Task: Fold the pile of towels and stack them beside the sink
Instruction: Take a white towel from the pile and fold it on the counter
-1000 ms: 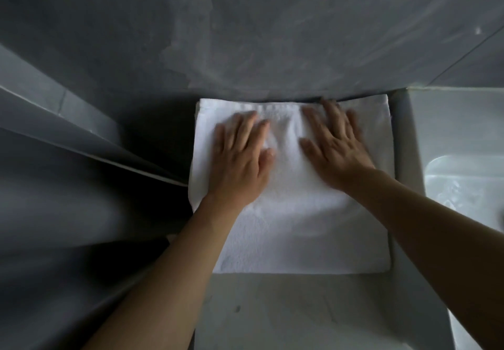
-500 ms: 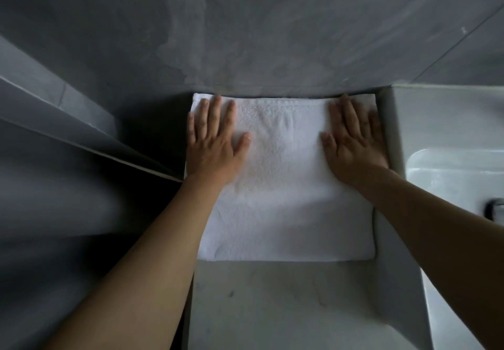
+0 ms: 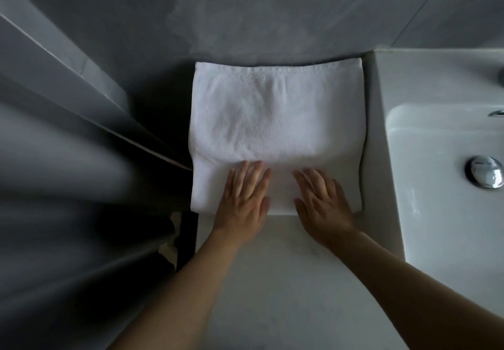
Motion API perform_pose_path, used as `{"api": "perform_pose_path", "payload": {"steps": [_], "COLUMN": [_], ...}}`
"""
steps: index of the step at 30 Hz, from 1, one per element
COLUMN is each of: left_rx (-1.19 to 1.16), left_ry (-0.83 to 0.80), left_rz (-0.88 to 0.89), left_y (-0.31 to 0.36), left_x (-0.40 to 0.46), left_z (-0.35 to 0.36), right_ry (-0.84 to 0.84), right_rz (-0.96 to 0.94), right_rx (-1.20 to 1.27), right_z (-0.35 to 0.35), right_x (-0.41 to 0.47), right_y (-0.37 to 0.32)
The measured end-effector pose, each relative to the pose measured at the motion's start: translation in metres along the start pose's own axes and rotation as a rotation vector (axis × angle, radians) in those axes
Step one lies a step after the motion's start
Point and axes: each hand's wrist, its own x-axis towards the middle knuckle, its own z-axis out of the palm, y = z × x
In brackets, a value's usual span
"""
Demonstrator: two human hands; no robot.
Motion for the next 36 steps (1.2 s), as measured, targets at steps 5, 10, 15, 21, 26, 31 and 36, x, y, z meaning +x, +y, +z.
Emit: {"api": "perform_pose_path", "payload": {"steps": [5, 10, 15, 21, 26, 31, 36], "left_rx": [-0.009, 0.018, 0.034, 0.026, 0.105, 0.246, 0.344], "left_ry": [-0.117, -0.190, -0.186, -0.329, -0.405, -0.238, -0.202], "left_rz": [-0.054, -0.138, -0.158, -0.308, -0.261, -0.139, -0.255], "left_y": [0.000, -0.002, -0.017, -0.050, -0.052, -0.033, -0.032], "left_x": [-0.002, 0.000, -0.008, -0.028, -0.031, -0.031, -0.022], "left_z": [0.009, 0.014, 0.012, 0.003, -0.015, -0.021, -0.031], "right_ry": [-0.184, -0.315, -0.394, -0.451, -0.487, -0.450, -0.496], "right_rz": [0.128, 0.246, 0.281, 0.305, 0.276, 0.110, -0.047], "right_rx": [0.025, 0.015, -0.026, -0.185, -0.417, -0.645, -0.800], "right_z": [0.016, 0.035, 0.039, 0.025, 0.006, -0.011, -0.027], "right_x": [-0.002, -0.006, -0.008, -0.019, -0.015, -0.010, 0.002], "right_y": [0.001, 0.013, 0.022, 0.033, 0.019, 0.015, 0.010]}}
